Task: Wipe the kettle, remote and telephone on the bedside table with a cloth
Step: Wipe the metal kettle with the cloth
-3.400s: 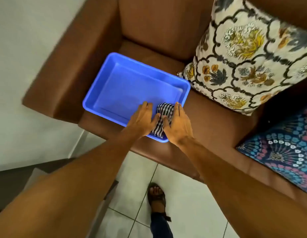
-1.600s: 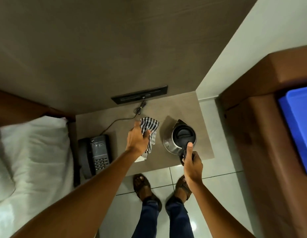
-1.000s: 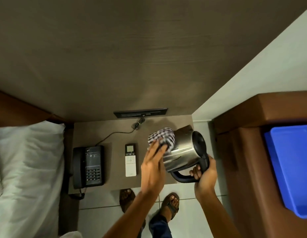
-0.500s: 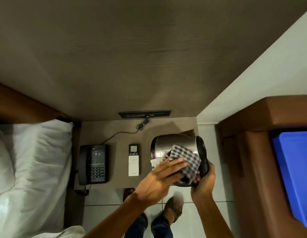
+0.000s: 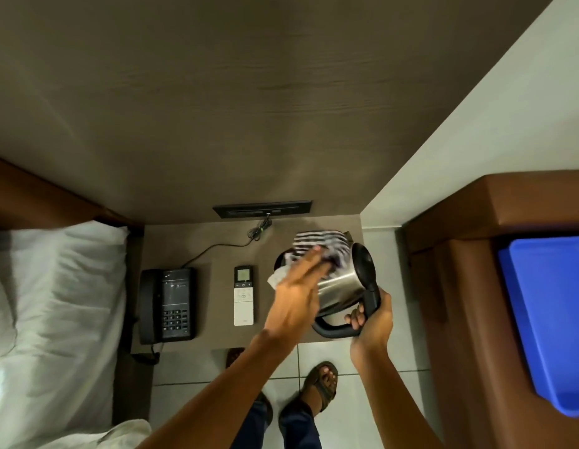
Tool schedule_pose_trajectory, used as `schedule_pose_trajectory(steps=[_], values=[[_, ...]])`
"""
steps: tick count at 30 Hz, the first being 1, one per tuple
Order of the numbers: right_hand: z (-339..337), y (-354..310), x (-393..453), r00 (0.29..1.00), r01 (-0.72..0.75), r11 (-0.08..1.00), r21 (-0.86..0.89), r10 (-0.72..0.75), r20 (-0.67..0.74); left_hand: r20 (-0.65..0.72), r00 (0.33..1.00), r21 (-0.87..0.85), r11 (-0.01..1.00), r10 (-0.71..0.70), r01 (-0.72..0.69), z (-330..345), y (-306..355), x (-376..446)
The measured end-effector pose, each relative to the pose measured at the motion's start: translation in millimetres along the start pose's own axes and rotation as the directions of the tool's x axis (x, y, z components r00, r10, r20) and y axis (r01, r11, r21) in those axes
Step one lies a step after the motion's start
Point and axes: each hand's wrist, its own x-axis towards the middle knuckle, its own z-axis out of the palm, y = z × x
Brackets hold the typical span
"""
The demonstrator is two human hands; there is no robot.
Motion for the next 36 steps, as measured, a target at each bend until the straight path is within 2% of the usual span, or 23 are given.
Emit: schedule_pose_trajectory(steps=[1, 2, 3, 4, 5, 6, 7, 8, 10, 12, 13, 15, 17, 18, 19, 21, 22, 25, 28, 29, 33, 34, 36], values=[[-0.2, 0.1, 0.1, 1.0, 0.002, 1.0, 0.018, -0.001, -0.008, 0.081, 0.969, 0.027, 0.971, 0.234, -0.237, 3.1, 1.2, -5.3], [-0.4, 0.9, -0.6, 1.0, 0.003, 0.999, 0.034, -0.003, -0.009, 0.148, 0.912, 0.007, 0.921, 0.384, -0.389, 2.3, -5.4, -13.1], [-0.4, 1.1, -1.1, 1.0, 0.005, 0.999, 0.04, -0.005, -0.002, 0.165, 0.904, -0.02, 0.918, 0.395, -0.397, -1.2, -13.2, -21.9], [0.3, 0.9, -0.7, 1.0, 0.004, 0.999, 0.035, -0.004, 0.001, 0.11, 0.952, -0.043, 0.958, 0.287, -0.284, -3.6, -21.5, -31.0], [0.5, 1.3, 0.0, 1.0, 0.002, 1.0, 0.024, -0.002, 0.0, 0.008, 0.998, -0.095, 0.994, 0.055, -0.054, -5.9, -27.5, -35.9], [1.0, 1.8, 1.3, 1.0, 0.002, 1.0, 0.007, -0.002, 0.002, -0.117, 0.972, -0.158, 0.97, -0.205, 0.186, -7.8, -30.1, -33.1], [1.3, 2.3, 2.0, 1.0, 0.001, 1.0, -0.009, -0.001, 0.008, -0.177, 0.914, -0.208, 0.921, -0.365, 0.328, -7.8, -27.6, -25.2], [2.3, 2.2, 2.4, 1.0, 0.003, 1.0, -0.02, -0.003, 0.018, -0.168, 0.912, -0.207, 0.918, -0.375, 0.34, -7.9, -20.6, -14.8], [3.8, 0.9, 2.8, 1.0, 0.016, 1.0, -0.01, -0.016, 0.018, -0.041, 0.999, -0.049, 0.998, -0.032, 0.03, -1.6, -7.4, -5.2], [2.8, -0.8, 3.4, 1.0, 0.019, 1.0, 0.015, -0.019, 0.003, 0.061, 0.962, 0.021, 0.963, 0.266, -0.268, 3.7, -14.0, -19.7], [2.7, -1.4, 3.7, 1.0, 0.015, 1.0, 0.011, -0.015, -0.002, 0.067, 0.957, 0.01, 0.959, 0.282, -0.283, 3.7, -21.3, -31.7], [1.6, -1.2, 4.8, 1.0, 0.0, 1.0, -0.018, 0.0, 0.003, 0.009, 0.999, -0.048, 0.997, 0.053, -0.052, 2.6, -33.1, -43.6], [1.0, 2.4, 4.2, 0.999, -0.011, 1.0, -0.025, 0.012, 0.032, -0.082, 0.98, -0.081, 0.981, -0.181, 0.175, 3.7, -30.7, -29.3], [2.2, 3.8, 1.9, 0.999, -0.008, 1.0, -0.018, 0.009, 0.043, -0.07, 0.987, -0.056, 0.989, -0.142, 0.138, 5.7, -24.8, -22.0], [4.0, 4.5, 0.1, 0.999, -0.001, 1.0, -0.002, 0.001, 0.049, -0.035, 0.999, 0.009, 1.0, 0.012, -0.012, 10.4, -18.8, -18.2], [6.4, 4.8, -3.4, 0.998, 0.006, 0.998, 0.057, -0.01, 0.065, 0.063, 0.946, 0.073, 0.944, 0.317, -0.321, 17.7, -16.3, -26.0], [8.0, 3.8, -5.6, 0.998, 0.003, 0.998, 0.066, -0.007, 0.064, 0.096, 0.932, 0.073, 0.931, 0.349, -0.357, 15.8, -20.1, -36.5], [8.4, -1.0, -5.0, 1.0, -0.006, 1.0, 0.029, 0.006, 0.004, 0.025, 0.968, 0.084, 0.964, 0.25, -0.251, 5.4, -35.6, -54.5], [5.9, -3.4, -5.3, 1.0, 0.0, 0.999, 0.051, -0.001, 0.018, -0.075, 0.997, 0.05, 0.999, -0.006, 0.01, -0.1, -21.0, -21.7], [6.5, -3.7, -4.5, 0.999, 0.018, 0.997, 0.072, -0.02, 0.027, -0.105, 0.994, 0.042, 0.998, -0.039, 0.043, 1.1, -10.2, -6.9], [12.7, -9.2, 1.0, 0.991, 0.048, 0.985, 0.163, -0.068, 0.116, 0.002, 0.975, 0.092, 0.971, 0.221, -0.22, 17.8, 26.3, -18.8], [14.6, -10.5, 2.8, 0.989, 0.056, 0.984, 0.17, -0.078, 0.128, -0.006, 0.98, 0.075, 0.978, 0.197, -0.196, 18.4, 25.2, -31.7], [19.5, -14.7, 4.6, 0.99, 0.07, 0.986, 0.153, -0.087, 0.109, -0.101, 0.995, 0.018, 1.0, -0.006, 0.008, 16.8, 16.8, -47.1]])
